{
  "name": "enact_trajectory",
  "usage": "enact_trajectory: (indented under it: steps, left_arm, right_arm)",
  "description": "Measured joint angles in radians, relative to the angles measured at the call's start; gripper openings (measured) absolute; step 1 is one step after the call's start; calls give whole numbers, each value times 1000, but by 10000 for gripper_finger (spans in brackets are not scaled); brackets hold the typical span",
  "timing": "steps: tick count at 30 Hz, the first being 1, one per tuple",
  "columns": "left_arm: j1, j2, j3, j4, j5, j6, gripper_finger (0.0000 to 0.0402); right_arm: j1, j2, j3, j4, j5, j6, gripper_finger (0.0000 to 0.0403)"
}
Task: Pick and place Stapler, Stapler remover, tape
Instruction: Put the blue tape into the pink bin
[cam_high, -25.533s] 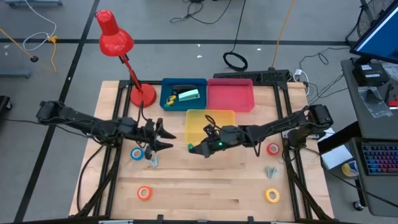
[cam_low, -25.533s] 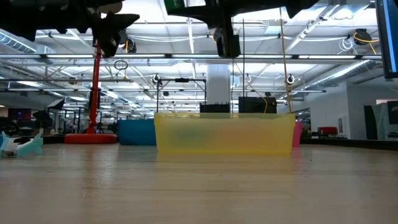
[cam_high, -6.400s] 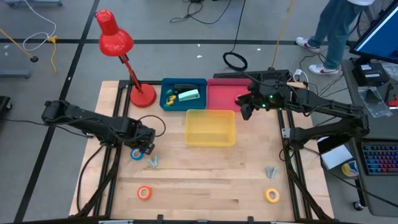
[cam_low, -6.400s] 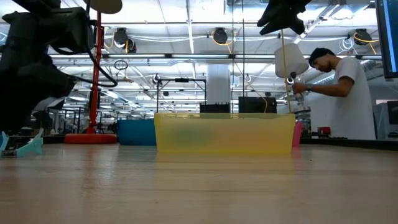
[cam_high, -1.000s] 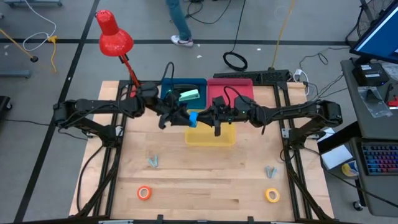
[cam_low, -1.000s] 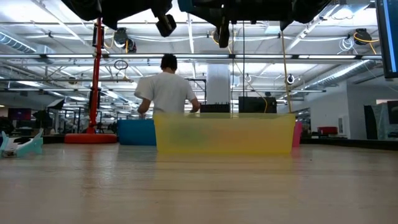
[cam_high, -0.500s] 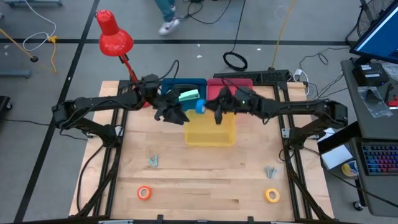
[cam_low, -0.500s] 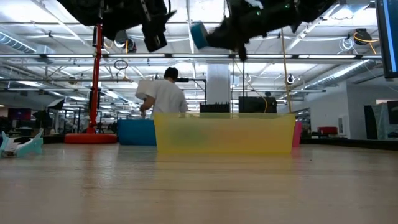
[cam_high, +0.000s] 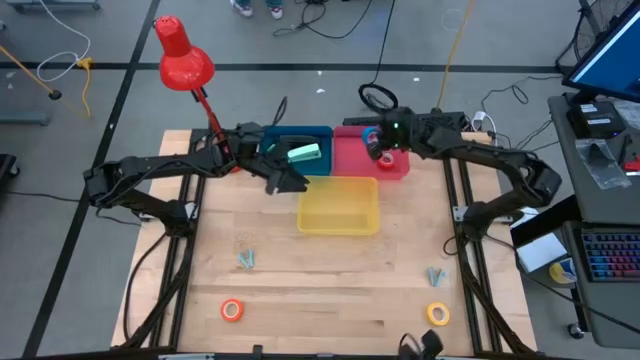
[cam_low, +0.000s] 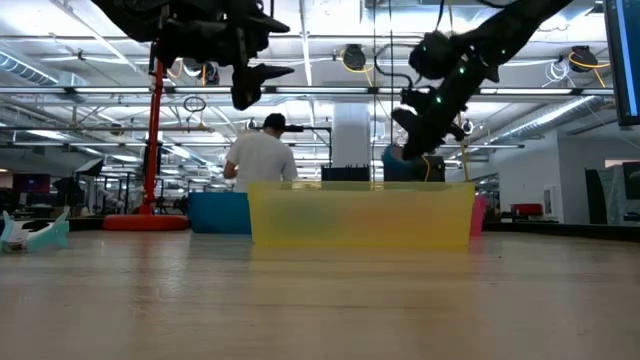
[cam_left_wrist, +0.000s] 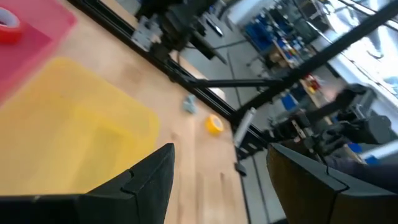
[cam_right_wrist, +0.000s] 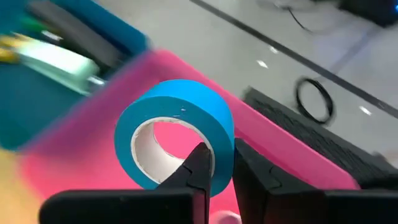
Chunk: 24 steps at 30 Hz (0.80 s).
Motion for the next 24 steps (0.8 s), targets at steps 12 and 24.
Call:
enact_trajectory:
  steps: [12,24]
  left_arm:
    - [1,0,0,5,-105,2,253]
    - [0,0,-1,15,-157,1,253]
  right_arm:
    - [-152,138,0,-36,57,-135,32]
    - [-185,254,1,-46,77,-228,32]
